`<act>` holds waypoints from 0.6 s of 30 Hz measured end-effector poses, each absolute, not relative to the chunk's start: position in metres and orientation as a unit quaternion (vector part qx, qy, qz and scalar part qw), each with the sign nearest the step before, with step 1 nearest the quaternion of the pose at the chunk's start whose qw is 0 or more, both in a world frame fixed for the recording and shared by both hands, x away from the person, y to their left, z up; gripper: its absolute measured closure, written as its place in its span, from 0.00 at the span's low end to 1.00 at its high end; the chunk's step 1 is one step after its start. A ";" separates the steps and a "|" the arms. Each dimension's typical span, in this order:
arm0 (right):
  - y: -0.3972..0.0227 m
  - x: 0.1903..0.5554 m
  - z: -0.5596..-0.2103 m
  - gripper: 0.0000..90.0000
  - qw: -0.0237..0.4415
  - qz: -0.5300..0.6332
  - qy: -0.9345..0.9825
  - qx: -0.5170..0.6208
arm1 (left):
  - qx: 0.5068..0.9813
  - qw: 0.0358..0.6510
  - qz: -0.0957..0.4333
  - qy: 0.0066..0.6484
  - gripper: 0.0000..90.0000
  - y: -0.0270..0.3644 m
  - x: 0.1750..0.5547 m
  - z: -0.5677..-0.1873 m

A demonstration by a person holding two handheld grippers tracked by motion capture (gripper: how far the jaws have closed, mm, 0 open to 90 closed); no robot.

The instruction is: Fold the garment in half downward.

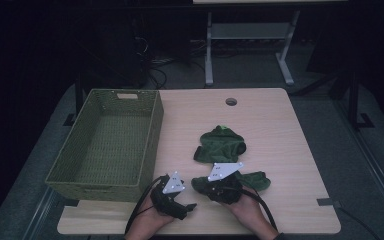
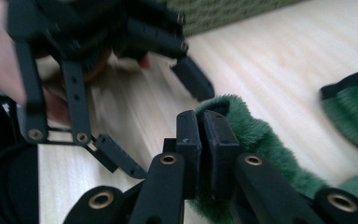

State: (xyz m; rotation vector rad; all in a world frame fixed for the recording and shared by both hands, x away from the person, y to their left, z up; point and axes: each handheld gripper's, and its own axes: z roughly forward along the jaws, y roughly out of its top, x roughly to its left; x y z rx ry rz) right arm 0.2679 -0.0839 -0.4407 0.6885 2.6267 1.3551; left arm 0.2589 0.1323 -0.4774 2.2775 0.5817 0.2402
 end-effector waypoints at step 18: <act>-0.151 0.280 -0.416 0.93 0.081 0.493 0.818 0.285 | 0.892 0.380 0.093 0.226 0.14 0.132 0.259 -0.477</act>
